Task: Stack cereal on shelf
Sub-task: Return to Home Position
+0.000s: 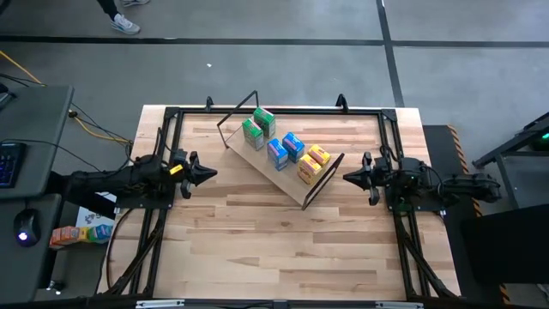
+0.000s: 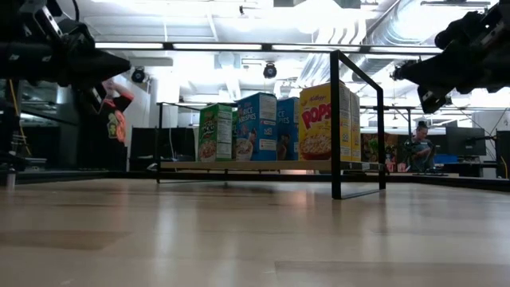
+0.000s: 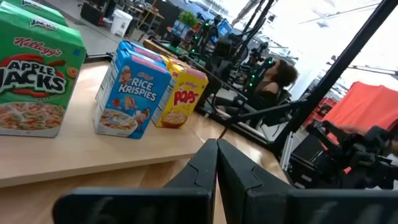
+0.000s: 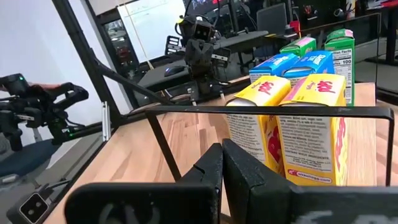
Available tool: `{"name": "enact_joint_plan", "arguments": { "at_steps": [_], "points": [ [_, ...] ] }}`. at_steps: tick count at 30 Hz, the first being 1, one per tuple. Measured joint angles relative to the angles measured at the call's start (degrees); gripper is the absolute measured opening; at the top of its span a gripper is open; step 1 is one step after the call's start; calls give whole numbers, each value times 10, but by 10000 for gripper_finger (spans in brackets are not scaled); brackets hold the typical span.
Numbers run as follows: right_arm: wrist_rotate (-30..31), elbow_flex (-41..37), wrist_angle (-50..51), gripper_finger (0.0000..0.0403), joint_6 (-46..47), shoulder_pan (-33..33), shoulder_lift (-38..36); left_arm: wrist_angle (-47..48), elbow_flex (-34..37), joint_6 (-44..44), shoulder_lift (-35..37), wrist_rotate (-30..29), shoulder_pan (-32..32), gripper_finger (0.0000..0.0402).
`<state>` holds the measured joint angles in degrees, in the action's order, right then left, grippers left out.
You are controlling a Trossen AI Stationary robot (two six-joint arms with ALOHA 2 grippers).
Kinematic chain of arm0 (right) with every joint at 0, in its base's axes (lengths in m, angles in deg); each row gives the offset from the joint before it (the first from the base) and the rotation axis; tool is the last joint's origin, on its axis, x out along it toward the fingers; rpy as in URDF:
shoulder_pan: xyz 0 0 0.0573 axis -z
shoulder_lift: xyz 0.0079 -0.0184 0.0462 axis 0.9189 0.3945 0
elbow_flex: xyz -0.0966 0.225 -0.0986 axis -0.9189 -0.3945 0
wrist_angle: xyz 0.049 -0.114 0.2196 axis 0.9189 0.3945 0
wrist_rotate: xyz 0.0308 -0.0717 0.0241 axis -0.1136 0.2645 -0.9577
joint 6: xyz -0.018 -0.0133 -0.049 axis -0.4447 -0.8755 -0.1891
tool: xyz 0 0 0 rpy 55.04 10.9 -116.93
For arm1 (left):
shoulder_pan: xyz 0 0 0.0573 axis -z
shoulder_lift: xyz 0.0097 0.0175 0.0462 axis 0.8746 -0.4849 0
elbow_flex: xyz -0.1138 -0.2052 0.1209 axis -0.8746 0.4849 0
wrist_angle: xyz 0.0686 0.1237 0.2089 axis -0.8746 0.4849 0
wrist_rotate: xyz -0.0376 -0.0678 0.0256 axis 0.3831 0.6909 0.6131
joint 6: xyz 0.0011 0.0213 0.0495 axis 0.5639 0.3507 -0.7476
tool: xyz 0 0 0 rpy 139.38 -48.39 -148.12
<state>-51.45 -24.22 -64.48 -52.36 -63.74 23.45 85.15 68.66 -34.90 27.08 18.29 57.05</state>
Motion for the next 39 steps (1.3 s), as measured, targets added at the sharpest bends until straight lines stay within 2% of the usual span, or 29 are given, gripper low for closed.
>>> {"name": "enact_joint_plan", "arguments": {
  "at_steps": [39],
  "points": [
    [2, -1, -1, 0, 1, 0, -11, 0, 0, 0, 0, -1, 0, 3]
  ]
}}
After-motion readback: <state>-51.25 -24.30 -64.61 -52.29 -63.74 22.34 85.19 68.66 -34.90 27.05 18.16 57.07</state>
